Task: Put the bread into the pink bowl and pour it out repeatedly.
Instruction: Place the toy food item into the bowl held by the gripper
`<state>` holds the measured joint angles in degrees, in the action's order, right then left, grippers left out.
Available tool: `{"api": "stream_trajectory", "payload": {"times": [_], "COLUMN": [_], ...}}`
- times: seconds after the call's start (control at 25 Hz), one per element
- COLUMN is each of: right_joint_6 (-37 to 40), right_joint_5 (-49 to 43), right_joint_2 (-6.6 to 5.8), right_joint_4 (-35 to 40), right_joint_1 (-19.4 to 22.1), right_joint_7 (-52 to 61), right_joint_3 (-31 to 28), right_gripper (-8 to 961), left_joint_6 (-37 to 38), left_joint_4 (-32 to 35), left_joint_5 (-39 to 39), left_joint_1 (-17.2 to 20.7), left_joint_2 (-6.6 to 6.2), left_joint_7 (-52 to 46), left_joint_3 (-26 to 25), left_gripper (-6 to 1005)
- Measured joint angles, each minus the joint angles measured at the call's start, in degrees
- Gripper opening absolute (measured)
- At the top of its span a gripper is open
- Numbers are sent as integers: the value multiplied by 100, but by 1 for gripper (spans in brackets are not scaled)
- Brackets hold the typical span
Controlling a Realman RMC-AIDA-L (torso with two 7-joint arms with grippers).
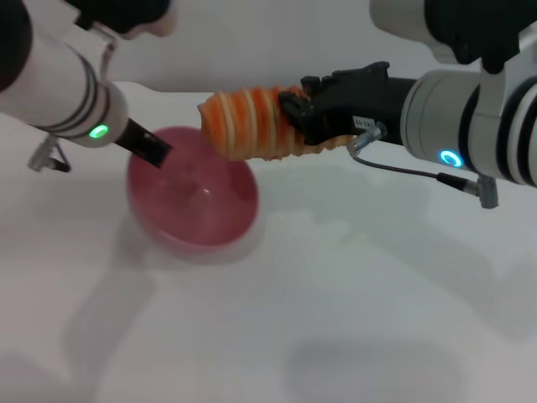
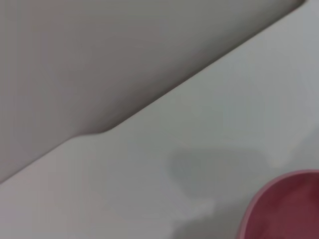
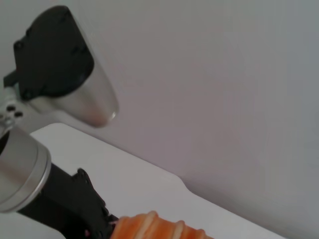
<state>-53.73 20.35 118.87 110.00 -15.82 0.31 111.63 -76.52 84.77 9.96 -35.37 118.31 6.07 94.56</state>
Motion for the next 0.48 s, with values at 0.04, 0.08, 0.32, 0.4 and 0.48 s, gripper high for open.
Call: {"api": "stream_trajectory", "payload": {"times": [0.04, 0.08, 0.32, 0.4, 0.48], "right_joint_6": [9, 33, 318, 443, 518], "right_joint_5": [4, 9, 47, 82, 110], "right_joint_2": [4, 6, 19, 22, 24], "right_joint_4": [-73, -142, -573, -637, -719], "right_joint_1": [-31, -64, -139, -88, -63], "right_joint_7": [-1, -1, 74, 110, 143], "right_joint_3": [2, 16, 207, 218, 206], "right_gripper": [288, 280, 230, 215, 199], "left_joint_6": [32, 32, 87, 114, 120], "left_joint_4": [7, 7, 39, 48, 50], "left_joint_5": [97, 97, 270, 314, 317], "left_joint_1": [-25, -25, -204, -263, -268], "left_joint_2": [2, 2, 9, 9, 8], "left_joint_7": [0, 0, -24, -35, -35], "left_joint_3": [101, 101, 230, 230, 230], "left_gripper": [48, 48, 48, 48, 48]}}
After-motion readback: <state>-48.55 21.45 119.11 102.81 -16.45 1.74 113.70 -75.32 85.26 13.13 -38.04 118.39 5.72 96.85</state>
